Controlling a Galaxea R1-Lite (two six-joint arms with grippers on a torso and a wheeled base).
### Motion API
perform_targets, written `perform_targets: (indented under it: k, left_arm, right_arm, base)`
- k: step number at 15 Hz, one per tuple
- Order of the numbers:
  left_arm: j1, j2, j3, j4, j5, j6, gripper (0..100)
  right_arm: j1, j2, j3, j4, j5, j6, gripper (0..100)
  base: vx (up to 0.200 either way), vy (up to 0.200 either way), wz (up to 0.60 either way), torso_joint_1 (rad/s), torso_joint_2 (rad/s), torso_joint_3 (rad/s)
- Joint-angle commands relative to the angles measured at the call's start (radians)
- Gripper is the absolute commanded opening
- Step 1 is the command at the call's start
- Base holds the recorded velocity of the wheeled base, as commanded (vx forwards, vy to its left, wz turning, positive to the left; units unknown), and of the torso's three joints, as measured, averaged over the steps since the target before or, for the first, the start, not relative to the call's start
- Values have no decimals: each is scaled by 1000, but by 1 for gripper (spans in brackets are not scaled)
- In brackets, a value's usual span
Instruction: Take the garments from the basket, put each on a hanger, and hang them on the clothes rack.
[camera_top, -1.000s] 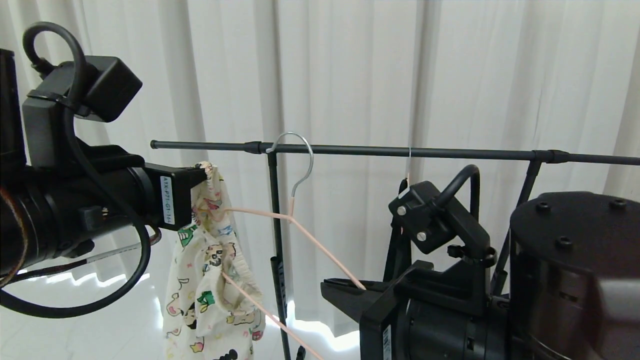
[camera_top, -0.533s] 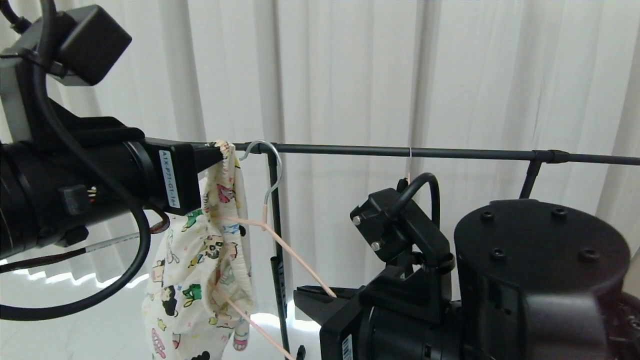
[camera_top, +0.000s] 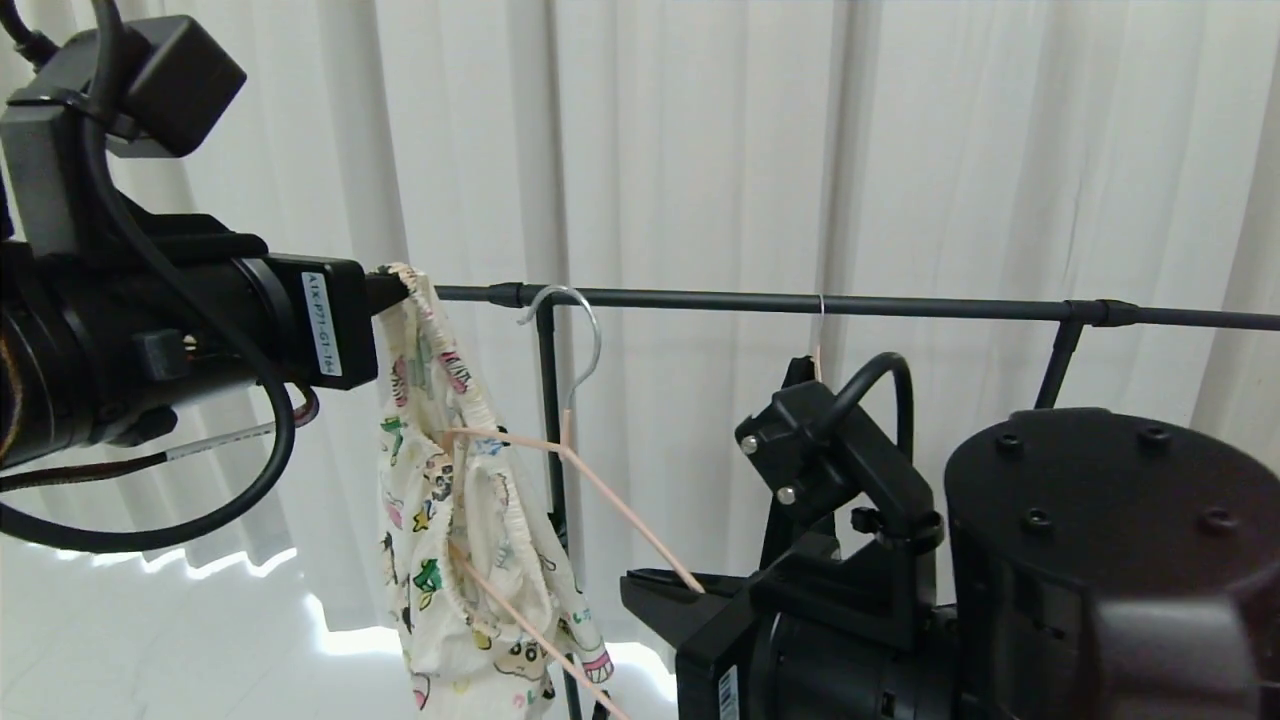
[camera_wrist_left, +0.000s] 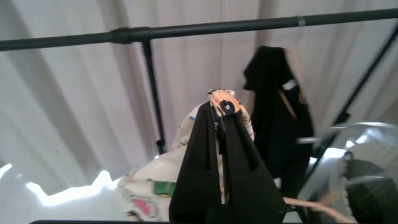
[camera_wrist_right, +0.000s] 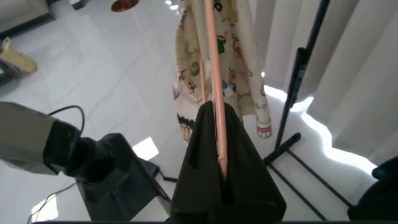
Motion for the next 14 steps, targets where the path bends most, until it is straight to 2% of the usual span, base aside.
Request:
perform_targets:
  k: [1, 6, 10, 14]
  left_arm:
    - [40, 19, 2, 0, 2, 7, 0]
    - [13, 25, 42, 2, 11, 12, 0]
    - [-16, 48, 38, 0, 62, 12, 0]
    - [4, 95, -8, -4, 139, -1, 0]
  right_arm:
    - [-9, -60, 27, 7, -16, -1, 0]
    - [-59, -89, 55, 24, -92, -8, 0]
    - [-78, -72, 52, 20, -131, -28, 0]
    - [-79, -76, 53, 21, -141, -34, 0]
  base:
    - [0, 0, 0, 0, 0, 0]
    - [0, 0, 0, 0, 0, 0]
    - [0, 0, 0, 0, 0, 0]
    - [0, 0, 0, 0, 0, 0]
